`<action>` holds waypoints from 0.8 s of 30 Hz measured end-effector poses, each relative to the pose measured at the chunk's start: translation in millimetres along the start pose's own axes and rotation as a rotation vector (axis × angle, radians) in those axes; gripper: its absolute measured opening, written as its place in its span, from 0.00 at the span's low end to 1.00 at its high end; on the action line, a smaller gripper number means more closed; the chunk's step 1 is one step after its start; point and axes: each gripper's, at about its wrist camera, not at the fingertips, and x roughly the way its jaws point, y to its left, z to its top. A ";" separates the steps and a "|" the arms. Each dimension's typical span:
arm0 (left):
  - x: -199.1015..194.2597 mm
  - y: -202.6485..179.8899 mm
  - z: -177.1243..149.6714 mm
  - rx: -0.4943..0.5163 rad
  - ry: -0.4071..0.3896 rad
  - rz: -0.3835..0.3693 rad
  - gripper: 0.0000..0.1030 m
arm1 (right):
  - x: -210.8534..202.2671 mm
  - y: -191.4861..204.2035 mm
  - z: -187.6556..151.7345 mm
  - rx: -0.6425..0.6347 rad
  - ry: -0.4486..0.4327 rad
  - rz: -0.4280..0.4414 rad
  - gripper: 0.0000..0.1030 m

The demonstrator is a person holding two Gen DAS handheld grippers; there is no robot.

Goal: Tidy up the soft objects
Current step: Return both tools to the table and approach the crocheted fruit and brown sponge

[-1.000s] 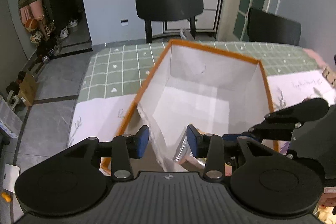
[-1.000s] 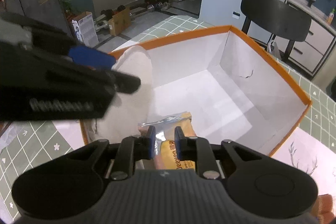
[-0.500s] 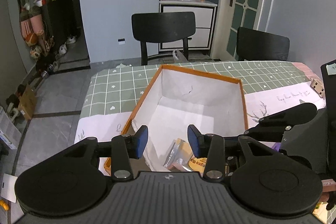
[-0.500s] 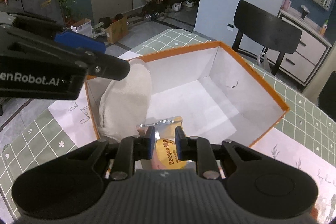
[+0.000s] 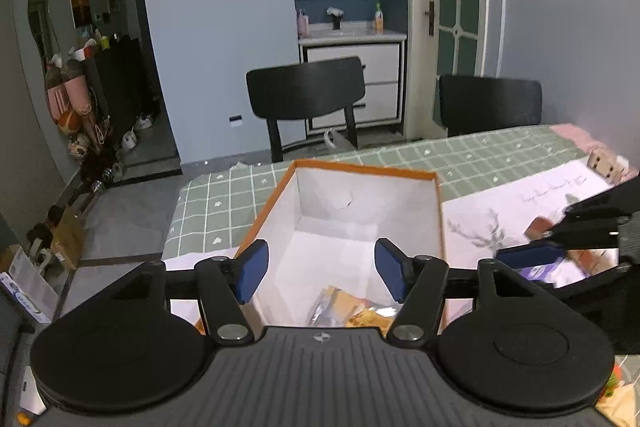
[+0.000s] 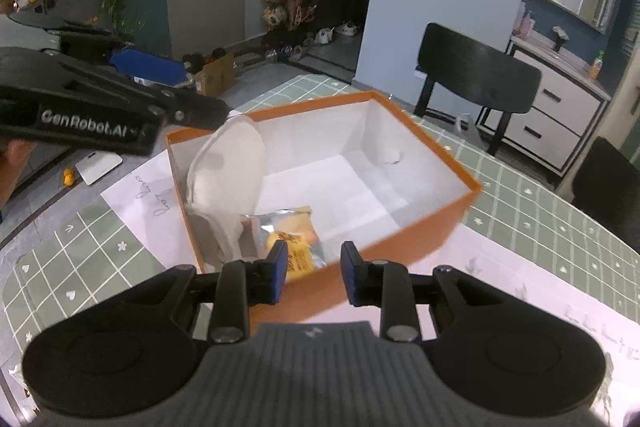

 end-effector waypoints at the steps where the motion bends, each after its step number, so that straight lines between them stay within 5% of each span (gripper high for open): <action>1: -4.4 -2.4 -1.2 -0.006 -0.017 0.000 0.76 | -8.0 -2.9 -3.7 0.005 -0.011 -0.002 0.32; 5: -18.1 -24.3 -11.6 0.019 -0.098 -0.003 0.82 | -43.7 -21.3 -28.5 0.034 -0.046 -0.001 0.32; 11: -23.4 -64.8 -33.2 0.043 -0.109 -0.095 0.82 | -84.7 -49.8 -75.7 0.079 -0.062 -0.036 0.35; 24: -12.1 -166.0 -100.6 0.101 -0.044 -0.250 0.82 | -115.9 -122.1 -177.2 0.177 -0.015 -0.129 0.38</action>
